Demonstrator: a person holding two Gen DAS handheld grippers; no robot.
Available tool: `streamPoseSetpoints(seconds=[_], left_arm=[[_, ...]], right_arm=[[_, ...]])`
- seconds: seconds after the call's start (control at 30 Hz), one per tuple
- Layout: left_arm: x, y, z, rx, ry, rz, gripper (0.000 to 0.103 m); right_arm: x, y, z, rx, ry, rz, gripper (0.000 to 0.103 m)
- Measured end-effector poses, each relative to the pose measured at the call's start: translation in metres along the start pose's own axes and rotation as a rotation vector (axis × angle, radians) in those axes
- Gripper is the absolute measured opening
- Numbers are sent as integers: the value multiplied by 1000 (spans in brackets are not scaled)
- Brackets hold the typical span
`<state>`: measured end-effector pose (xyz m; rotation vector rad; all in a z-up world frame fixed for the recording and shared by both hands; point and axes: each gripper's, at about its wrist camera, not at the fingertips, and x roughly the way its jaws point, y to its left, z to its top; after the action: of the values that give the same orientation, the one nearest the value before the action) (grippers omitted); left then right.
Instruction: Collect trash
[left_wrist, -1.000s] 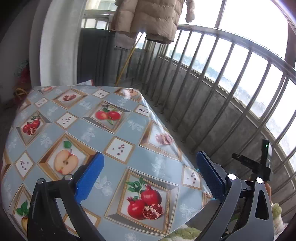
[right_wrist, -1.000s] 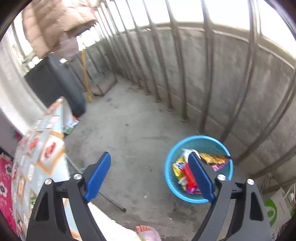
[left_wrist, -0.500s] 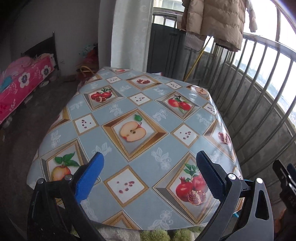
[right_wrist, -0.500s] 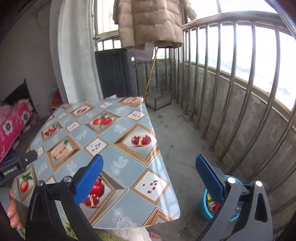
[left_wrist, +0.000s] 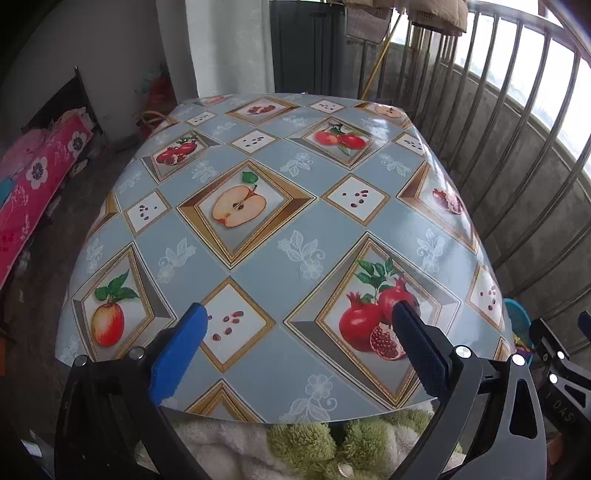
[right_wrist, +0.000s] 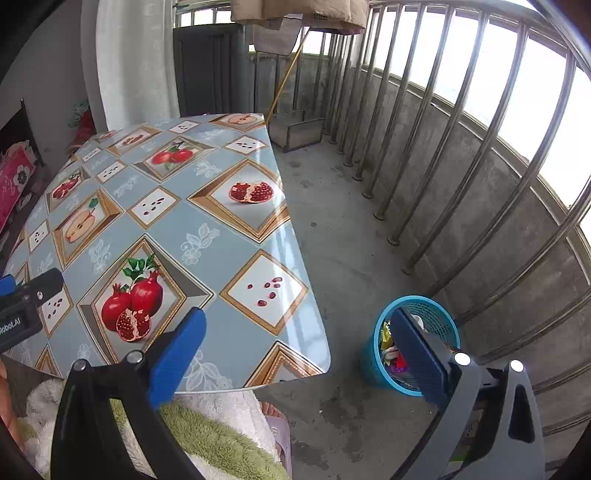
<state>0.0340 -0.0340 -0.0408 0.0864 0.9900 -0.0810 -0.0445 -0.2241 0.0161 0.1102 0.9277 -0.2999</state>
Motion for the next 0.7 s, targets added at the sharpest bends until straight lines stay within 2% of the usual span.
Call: streamPoseSetpoints(seconds=[0.33, 0.7], left_arm=[[6, -12, 1, 61, 18, 15, 96], [3, -20, 1, 93, 20, 12, 96]], right_arm=[[3, -31, 0, 61, 8, -81, 98], [6, -32, -5, 59, 24, -71, 98]])
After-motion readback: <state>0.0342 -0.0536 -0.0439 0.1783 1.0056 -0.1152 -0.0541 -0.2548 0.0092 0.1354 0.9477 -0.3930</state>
